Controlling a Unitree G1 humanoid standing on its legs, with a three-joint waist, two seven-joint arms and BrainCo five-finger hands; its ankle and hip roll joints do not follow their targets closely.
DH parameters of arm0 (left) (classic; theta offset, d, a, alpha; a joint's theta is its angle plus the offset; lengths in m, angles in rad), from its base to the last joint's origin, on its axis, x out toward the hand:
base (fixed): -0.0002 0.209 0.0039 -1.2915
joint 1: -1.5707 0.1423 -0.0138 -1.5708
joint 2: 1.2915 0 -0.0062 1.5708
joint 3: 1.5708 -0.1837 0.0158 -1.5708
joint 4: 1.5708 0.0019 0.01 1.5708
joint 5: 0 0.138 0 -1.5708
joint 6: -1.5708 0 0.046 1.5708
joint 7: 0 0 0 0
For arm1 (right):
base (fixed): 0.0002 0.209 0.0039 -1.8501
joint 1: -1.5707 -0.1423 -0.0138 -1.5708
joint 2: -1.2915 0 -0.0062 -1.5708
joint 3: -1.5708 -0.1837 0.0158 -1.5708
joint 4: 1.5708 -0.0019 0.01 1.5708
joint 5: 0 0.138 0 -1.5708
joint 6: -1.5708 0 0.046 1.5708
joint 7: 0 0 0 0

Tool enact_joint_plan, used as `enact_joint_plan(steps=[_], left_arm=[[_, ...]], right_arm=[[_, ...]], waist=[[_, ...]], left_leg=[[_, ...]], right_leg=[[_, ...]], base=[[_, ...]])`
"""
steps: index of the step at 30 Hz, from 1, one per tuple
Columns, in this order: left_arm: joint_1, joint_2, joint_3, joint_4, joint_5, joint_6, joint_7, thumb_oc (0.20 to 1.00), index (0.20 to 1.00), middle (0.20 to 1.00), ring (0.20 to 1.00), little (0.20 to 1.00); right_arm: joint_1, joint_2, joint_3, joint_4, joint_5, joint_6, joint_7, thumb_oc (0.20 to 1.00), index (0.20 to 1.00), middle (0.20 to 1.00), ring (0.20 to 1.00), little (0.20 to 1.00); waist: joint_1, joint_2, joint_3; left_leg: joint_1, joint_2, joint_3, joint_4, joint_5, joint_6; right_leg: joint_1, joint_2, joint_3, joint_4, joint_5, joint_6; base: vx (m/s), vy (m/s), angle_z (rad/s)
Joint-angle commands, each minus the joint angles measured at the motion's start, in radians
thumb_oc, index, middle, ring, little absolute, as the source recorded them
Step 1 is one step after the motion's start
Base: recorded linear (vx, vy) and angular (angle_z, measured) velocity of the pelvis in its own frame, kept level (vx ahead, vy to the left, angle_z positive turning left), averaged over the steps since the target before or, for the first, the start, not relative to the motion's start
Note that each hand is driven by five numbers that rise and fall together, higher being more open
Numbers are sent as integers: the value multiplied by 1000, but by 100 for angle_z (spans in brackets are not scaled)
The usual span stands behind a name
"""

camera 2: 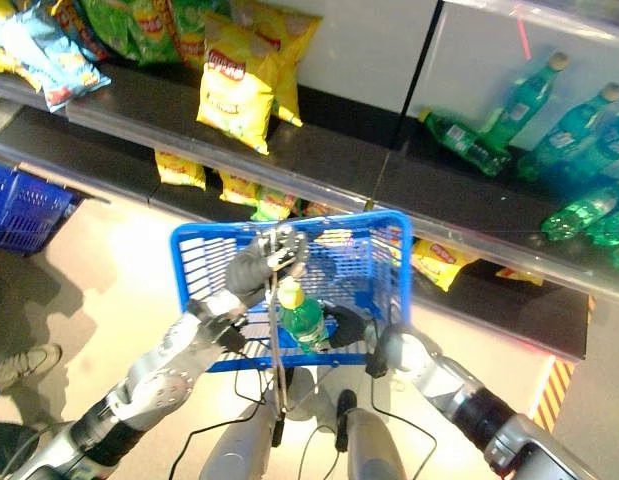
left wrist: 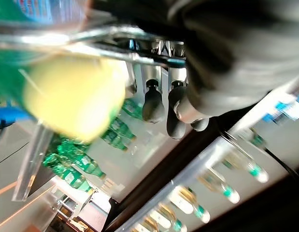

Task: Pick up the snacks into the basket

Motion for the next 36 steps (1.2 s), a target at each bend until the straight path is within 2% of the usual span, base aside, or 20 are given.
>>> enact_joint_plan(steps=[1, 5, 6, 10, 11, 16, 18, 19, 20, 23, 28, 29, 30, 31, 32, 33, 36], left_arm=[[-129, -115, -22, -128, -18, -67, -21, 200, 200, 200, 200, 200], [-146, -139, -58, -128, -20, -56, -16, 200, 200, 200, 200, 200], [-154, -141, -75, -134, -30, -50, -8, 200, 200, 200, 200, 200], [-162, -138, -98, -156, -36, -32, 1, 200, 200, 200, 200, 200], [-162, -137, -98, -156, -37, -32, 1, 200, 200, 200, 200, 200], [-167, -133, -116, -160, -33, -3, -7, 200, 200, 200, 200, 200], [-167, -132, -116, -160, -33, -3, -7, 200, 200, 200, 200, 200], [-172, -131, -115, -154, -31, 7, -7, 200, 200, 200, 200, 200], [-170, -132, -106, -154, -26, 7, -4, 200, 200, 200, 200, 200], [-170, -133, -103, -154, -23, 10, -1, 200, 200, 200, 200, 200], [-88, -120, 16, -159, 5, 3, 11, 200, 200, 200, 200, 200], [-86, -121, 15, -160, 5, 3, 11, 200, 200, 200, 200, 200], [-53, -118, 61, -150, 8, -3, 12, 200, 200, 200, 200, 200], [-53, -118, 61, -150, 8, -3, 12, 200, 200, 200, 200, 200], [-37, -114, 82, -144, 4, -7, 11, 200, 200, 200, 200, 200], [-3, -107, 127, -137, 1, -19, 8, 200, 200, 200, 200, 200], [60, -91, 186, -125, -1, -26, -12, 200, 200, 200, 200, 200]], right_arm=[[-122, 97, 5, -46, -45, -24, -62, 200, 200, 200, 200, 200], [-180, 165, -3, 89, -52, -2, -114, 200, 200, 200, 200, 200], [-214, 206, -29, 168, -28, 23, -150, 200, 200, 200, 200, 200], [-304, 271, -90, 380, 40, 65, -240, 200, 200, 200, 200, 200], [-306, 272, -90, 382, 40, 64, -240, 200, 200, 200, 200, 200], [-481, 286, -132, 666, 94, 109, -303, 200, 200, 200, 200, 200], [-483, 287, -131, 668, 94, 108, -303, 200, 200, 200, 200, 200], [-518, 303, -130, 763, 120, 126, -286, 395, 395, 395, 395, 395], [-523, 313, -142, 768, 134, 132, -296, 1000, 1000, 1000, 1000, 1000], [-513, 315, -148, 761, 140, 133, -302, 1000, 1000, 1000, 1000, 1000], [-252, 228, -171, 301, 94, 125, -250, 1000, 1000, 1000, 1000, 1000], [-247, 226, -172, 295, 93, 128, -249, 1000, 1000, 1000, 1000, 1000], [-124, 160, -212, 143, 76, 109, -209, 1000, 1000, 1000, 1000, 1000], [-124, 160, -212, 142, 76, 109, -209, 1000, 1000, 1000, 1000, 1000], [-76, 123, -226, 83, 66, 95, -185, 1000, 1000, 1000, 1000, 1000], [41, 45, -274, -41, 61, 70, -139, 1000, 1000, 1000, 1000, 1000], [206, -77, -352, -201, 92, 22, -50, 1000, 1000, 1000, 1000, 1000]], waist=[[16, 2, 10], [34, 19, 32], [44, 32, 44], [65, 53, 67], [65, 53, 67], [93, 73, 92], [92, 73, 93], [98, 77, 90], [97, 77, 86], [96, 76, 82], [56, 37, 34], [57, 37, 32], [41, 19, 10], [41, 19, 10], [36, 11, 1], [25, -4, -21], [6, -25, -58]], left_leg=[[-3, -25, -2, 108, -131, 24], [-26, -32, -16, 114, -124, 23], [-37, -35, -20, 117, -121, 22], [-53, -38, -26, 123, -117, 23], [-54, -38, -26, 123, -117, 23], [-51, -42, -40, 107, -103, 22], [-50, -42, -41, 106, -102, 22], [-42, -44, -46, 96, -101, 20], [-33, -44, -51, 88, -99, 19], [-27, -45, -52, 82, -98, 19], [20, -29, -43, 42, -100, 18], [21, -29, -43, 41, -100, 18], [39, -26, -38, 36, -105, 19], [39, -26, -38, 36, -105, 19], [46, -25, -39, 35, -107, 19], [64, -21, -41, 33, -112, 17], [98, -11, -44, 23, -114, 7]], right_leg=[[13, -31, 6, -132, 151, 98], [-7, -36, -5, -125, 152, 97], [-19, -38, -9, -118, 152, 96], [-38, -42, -16, -104, 155, 94], [-39, -42, -16, -104, 154, 94], [-39, -44, -30, -109, 158, 93], [-37, -44, -30, -109, 158, 93], [-30, -45, -38, -113, 155, 91], [-18, -49, -44, -120, 155, 92], [-13, -50, -47, -122, 154, 92], [24, -57, -52, -147, 155, 97], [25, -57, -52, -147, 155, 97], [42, -56, -51, -152, 151, 97], [42, -56, -51, -152, 151, 97], [52, -55, -52, -154, 148, 97], [72, -52, -58, -159, 141, 94], [113, -43, -66, -183, 133, 89]], base=[[-25, -1, 14], [-33, -11, 17], [-9, 4, 9], [-14, -3, 10], [-18, -1, 6], [3, -8, 7], [14, -8, 8], [45, -4, 10], [45, -4, 10], [18, 1, 14], [65, 1, 7], [61, -27, -4], [47, -20, -6], [56, -39, -5], [43, -70, -6], [70, -93, -3], [56, -98, -3]])
